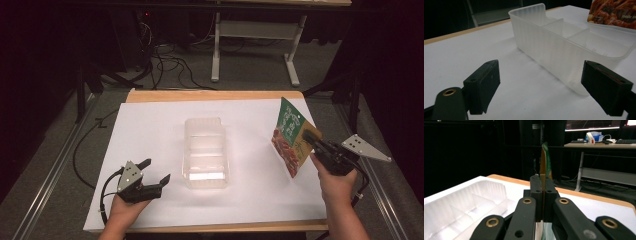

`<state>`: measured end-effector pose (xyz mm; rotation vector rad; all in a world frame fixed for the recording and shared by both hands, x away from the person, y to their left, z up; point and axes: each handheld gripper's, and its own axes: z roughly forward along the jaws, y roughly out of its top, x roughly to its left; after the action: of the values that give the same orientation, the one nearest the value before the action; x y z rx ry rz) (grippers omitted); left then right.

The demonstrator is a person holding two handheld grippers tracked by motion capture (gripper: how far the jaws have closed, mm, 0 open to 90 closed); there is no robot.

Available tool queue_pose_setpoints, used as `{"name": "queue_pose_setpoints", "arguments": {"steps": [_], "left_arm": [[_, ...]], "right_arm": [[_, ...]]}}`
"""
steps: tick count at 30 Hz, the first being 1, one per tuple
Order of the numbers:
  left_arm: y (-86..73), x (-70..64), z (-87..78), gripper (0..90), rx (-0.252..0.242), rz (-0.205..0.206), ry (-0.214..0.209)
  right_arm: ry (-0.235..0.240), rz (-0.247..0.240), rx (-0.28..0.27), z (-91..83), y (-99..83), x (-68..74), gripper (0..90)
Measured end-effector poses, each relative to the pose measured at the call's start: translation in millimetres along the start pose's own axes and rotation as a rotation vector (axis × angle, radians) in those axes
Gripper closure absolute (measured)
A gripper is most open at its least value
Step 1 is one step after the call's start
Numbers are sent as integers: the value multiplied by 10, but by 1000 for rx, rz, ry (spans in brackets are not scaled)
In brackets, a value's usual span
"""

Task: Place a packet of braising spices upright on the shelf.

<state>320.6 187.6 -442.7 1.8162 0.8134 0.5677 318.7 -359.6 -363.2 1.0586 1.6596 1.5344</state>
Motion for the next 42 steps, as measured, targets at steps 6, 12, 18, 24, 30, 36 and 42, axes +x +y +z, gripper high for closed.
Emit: {"name": "queue_pose_setpoints", "arguments": {"steps": [6,12,18,24,30,36,42], "left_arm": [[11,-15,-25,159,-10,-4,11],[20,-7,-45,159,-17,2,18],[3,31,-48,158,-16,-1,23],[-1,48,-69,158,-20,-3,25],[-7,36,-49,158,-8,0,24],[-7,31,-47,158,-5,7,23],[-8,34,-43,158,-5,6,26]], "right_arm": [[2,-9,-17,-19,12,6,900],[14,-31,-24,-6,40,56,900],[43,-36,-16,89,88,138,900],[87,-69,-32,198,198,192,900],[126,-109,-30,360,278,288,900],[155,-114,-43,432,346,359,900],[179,-123,-62,524,424,453,900]]}}
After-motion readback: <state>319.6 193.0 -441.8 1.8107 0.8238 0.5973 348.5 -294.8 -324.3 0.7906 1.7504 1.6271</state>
